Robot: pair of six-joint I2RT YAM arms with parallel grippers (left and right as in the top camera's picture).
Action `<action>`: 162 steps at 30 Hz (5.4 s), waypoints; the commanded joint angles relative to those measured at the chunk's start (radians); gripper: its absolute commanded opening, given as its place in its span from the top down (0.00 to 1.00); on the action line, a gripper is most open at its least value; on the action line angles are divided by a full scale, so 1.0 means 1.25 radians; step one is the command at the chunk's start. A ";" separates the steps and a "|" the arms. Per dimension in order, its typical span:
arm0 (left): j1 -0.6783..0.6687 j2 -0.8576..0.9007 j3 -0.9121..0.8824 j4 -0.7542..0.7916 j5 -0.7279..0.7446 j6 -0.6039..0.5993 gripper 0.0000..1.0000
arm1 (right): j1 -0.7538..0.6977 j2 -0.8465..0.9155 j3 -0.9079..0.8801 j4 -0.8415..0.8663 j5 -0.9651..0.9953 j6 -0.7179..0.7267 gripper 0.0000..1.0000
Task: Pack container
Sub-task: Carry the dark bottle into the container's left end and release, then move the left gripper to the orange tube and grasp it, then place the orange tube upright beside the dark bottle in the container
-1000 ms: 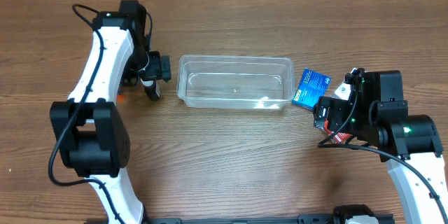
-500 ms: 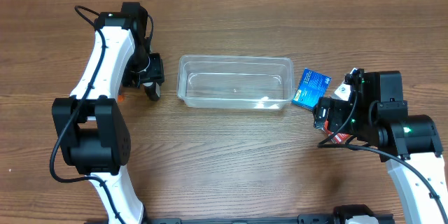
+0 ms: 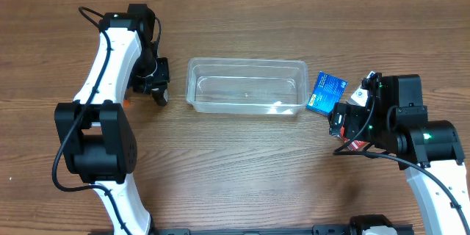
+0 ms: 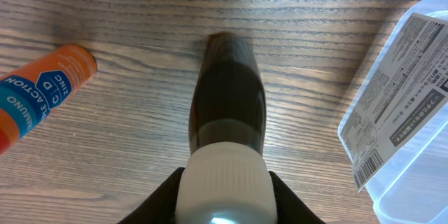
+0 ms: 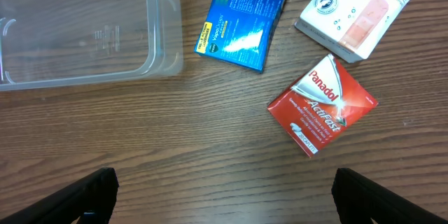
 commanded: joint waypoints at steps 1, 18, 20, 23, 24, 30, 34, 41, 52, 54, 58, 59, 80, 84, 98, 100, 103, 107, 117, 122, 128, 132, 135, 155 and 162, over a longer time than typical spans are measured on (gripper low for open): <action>0.004 0.004 0.019 -0.002 -0.013 0.000 0.73 | -0.005 -0.005 0.021 0.002 -0.001 -0.005 0.00; -0.010 -0.093 0.171 -0.070 0.077 -0.032 0.96 | -0.005 -0.005 0.021 0.002 0.000 -0.005 0.00; -0.034 -0.148 0.216 -0.086 0.086 -0.049 0.96 | -0.005 -0.005 0.021 0.002 -0.001 -0.005 0.00; -0.083 -0.203 0.236 -0.099 0.081 -0.052 0.96 | -0.005 -0.005 0.021 0.002 -0.001 -0.005 0.00; -0.099 -0.212 0.236 -0.099 0.080 -0.052 0.96 | -0.005 -0.005 0.021 0.002 -0.001 -0.005 0.00; -0.201 -0.172 0.235 -0.110 0.074 -0.080 0.96 | -0.005 -0.005 0.021 0.002 -0.001 -0.005 0.00; -0.222 -0.101 0.235 -0.117 0.057 -0.099 0.95 | -0.005 -0.005 0.021 0.002 -0.001 -0.005 0.00; -0.219 0.059 0.235 -0.108 0.056 -0.099 0.96 | -0.005 -0.005 0.021 0.002 -0.001 -0.005 0.00; -0.219 0.138 0.235 -0.044 0.012 -0.115 0.96 | -0.005 -0.005 0.021 0.002 -0.001 -0.005 0.00; -0.219 0.138 0.235 -0.044 -0.010 -0.129 0.96 | -0.005 -0.005 0.021 0.002 -0.001 -0.005 0.00; -0.219 0.138 0.235 -0.040 -0.020 -0.136 0.95 | -0.005 -0.005 0.021 0.002 -0.001 -0.005 0.00; -0.219 0.138 0.235 -0.040 -0.024 -0.141 0.91 | -0.005 -0.005 0.021 0.002 -0.001 -0.005 0.00; -0.180 -0.208 0.283 -0.187 -0.105 -0.145 0.36 | -0.005 -0.005 0.021 0.002 -0.001 -0.005 0.00; -0.073 -0.289 0.283 -0.235 -0.126 -0.156 0.20 | -0.005 -0.005 0.021 0.003 -0.001 -0.005 0.00; 0.207 -0.197 0.085 -0.121 -0.099 -0.107 0.05 | -0.005 -0.005 0.021 0.005 -0.001 -0.005 0.00; 0.207 -0.155 0.072 -0.112 -0.087 -0.104 0.05 | -0.005 -0.005 0.021 0.005 -0.001 -0.005 0.00; 0.207 -0.085 0.067 -0.094 -0.058 -0.095 0.05 | -0.005 -0.005 0.021 0.005 -0.001 -0.005 0.00; 0.207 -0.008 0.067 -0.057 -0.008 -0.070 0.06 | -0.005 -0.005 0.020 0.005 -0.001 -0.005 0.00; 0.207 0.032 0.067 -0.045 -0.004 -0.068 0.45 | -0.005 -0.004 0.020 0.005 -0.001 -0.005 0.00; 0.207 0.032 0.067 -0.046 -0.006 -0.068 0.65 | -0.005 -0.004 0.020 0.005 -0.001 -0.005 0.00; 0.201 0.020 0.070 -0.060 -0.021 -0.069 0.88 | -0.005 -0.004 0.020 0.005 0.000 -0.005 0.00; 0.164 -0.061 0.070 -0.084 -0.018 -0.078 0.89 | -0.005 -0.004 0.020 0.005 -0.001 -0.005 0.00; 0.090 -0.166 0.070 -0.103 -0.016 -0.078 0.90 | -0.005 -0.004 0.020 0.005 -0.001 -0.005 0.00; -0.252 -0.095 0.028 -0.060 -0.021 -0.105 0.94 | -0.005 -0.004 0.020 0.000 -0.001 -0.004 0.00; -0.252 -0.012 0.028 -0.044 -0.021 -0.105 0.81 | -0.005 -0.004 0.020 -0.001 -0.001 -0.004 0.00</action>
